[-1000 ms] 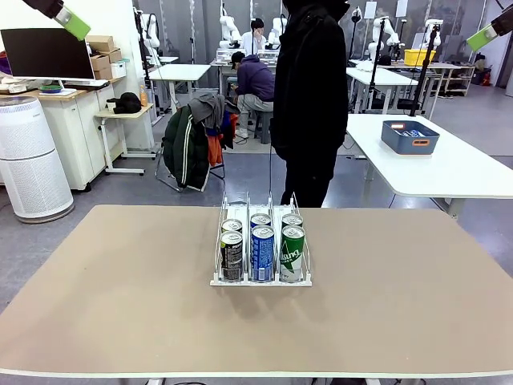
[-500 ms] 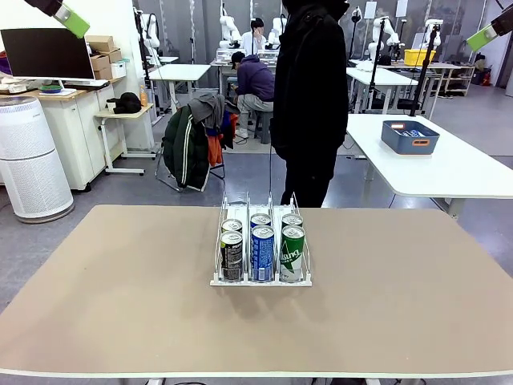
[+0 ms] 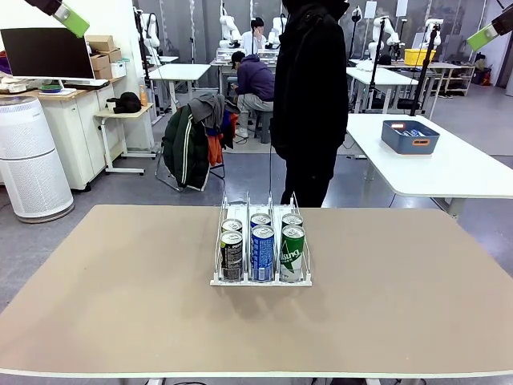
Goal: Fill the beverage cans into the dispenser.
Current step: Pick up the Sprite handed by the human.
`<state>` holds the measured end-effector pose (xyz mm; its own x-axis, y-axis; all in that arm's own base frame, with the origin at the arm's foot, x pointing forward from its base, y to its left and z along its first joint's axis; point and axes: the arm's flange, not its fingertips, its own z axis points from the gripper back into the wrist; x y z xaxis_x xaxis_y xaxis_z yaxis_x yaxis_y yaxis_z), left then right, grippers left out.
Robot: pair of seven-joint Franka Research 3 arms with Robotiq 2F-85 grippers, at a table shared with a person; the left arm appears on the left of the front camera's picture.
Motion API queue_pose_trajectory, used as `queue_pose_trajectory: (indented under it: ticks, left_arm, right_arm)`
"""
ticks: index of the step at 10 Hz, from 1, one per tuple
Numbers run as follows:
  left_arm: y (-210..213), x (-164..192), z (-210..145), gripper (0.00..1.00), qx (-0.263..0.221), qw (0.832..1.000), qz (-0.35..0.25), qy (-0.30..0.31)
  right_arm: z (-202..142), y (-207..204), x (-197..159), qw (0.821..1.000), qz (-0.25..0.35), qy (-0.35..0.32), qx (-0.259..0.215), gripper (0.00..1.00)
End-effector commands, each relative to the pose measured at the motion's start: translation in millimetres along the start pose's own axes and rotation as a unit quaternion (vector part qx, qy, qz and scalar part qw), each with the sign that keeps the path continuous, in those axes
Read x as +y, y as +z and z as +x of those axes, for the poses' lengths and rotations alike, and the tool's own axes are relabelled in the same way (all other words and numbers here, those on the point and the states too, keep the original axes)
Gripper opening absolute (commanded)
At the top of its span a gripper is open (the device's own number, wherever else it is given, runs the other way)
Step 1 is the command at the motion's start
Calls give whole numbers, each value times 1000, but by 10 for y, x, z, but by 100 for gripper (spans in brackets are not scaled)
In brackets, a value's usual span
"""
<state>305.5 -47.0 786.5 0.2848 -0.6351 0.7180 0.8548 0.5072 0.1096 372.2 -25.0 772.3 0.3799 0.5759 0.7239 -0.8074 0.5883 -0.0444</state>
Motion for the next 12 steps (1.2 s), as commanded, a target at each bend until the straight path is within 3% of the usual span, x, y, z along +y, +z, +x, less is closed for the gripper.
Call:
queue_pose_trajectory:
  ticks: [1, 12]
  left_arm:
    - [-8, 4, -7, 100, 2, 1000, 3, 0]
    - [-8, 4, -7, 100, 2, 1000, 3, 0]
  right_arm:
    - [-6, -10, 16, 1000, 0, -1, 0, 100]
    - [-6, -10, 16, 1000, 0, -1, 0, 100]
